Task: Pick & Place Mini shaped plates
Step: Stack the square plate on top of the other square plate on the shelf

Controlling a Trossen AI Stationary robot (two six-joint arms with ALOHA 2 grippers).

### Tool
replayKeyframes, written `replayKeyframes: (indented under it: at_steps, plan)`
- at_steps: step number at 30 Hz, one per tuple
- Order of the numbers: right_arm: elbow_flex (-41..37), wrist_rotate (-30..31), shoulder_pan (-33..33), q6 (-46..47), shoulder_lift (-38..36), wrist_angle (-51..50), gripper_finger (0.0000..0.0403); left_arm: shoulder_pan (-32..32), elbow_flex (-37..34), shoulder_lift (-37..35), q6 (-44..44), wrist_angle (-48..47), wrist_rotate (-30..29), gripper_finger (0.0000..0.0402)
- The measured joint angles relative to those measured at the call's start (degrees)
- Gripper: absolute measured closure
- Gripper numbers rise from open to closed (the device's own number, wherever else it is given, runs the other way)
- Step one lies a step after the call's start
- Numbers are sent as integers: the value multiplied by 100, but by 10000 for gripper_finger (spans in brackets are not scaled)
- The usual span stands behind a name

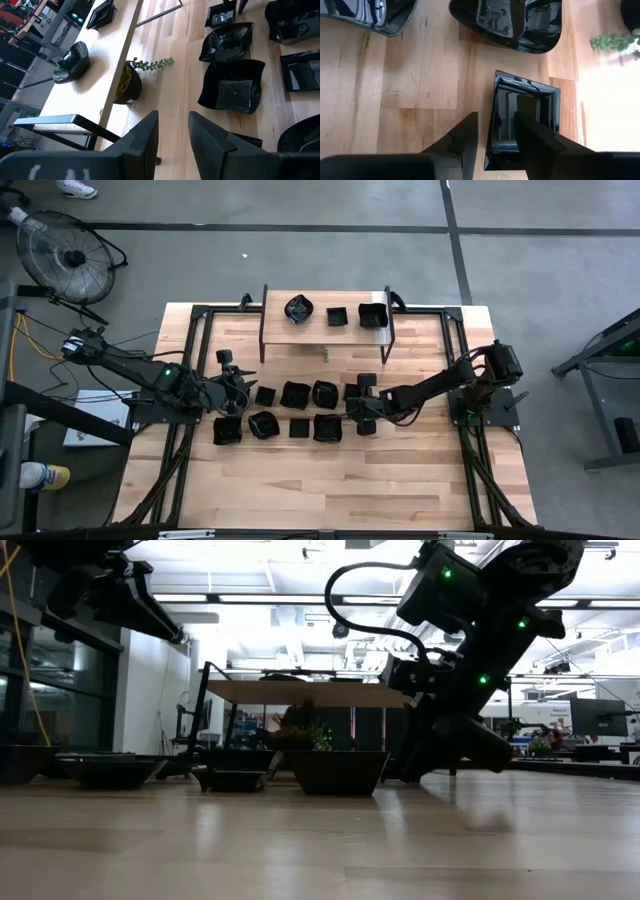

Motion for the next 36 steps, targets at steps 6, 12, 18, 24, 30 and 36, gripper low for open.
replayKeyframes:
  at_steps: [6, 12, 18, 24, 30, 36]
  plan:
    - [0, -2, 0, -2, 2, -1, 304, 0, 0, 0, 0, 0, 0, 299]
    - [-2, -4, 0, -61, 2, -24, 320, 0, 0, 0, 0, 0, -2, 299]
    - [-2, -4, 0, -109, 2, -24, 334, 0, 0, 0, 0, 0, -3, 299]
    - [-4, -8, 0, -149, 0, -24, 356, 0, 0, 0, 0, 0, -4, 299]
    - [-4, -31, 0, -151, 2, -24, 388, 0, 0, 0, 0, 0, -2, 299]
    - [-4, -45, 0, -151, 0, -19, 396, 0, 2, 28, 0, -2, 0, 299]
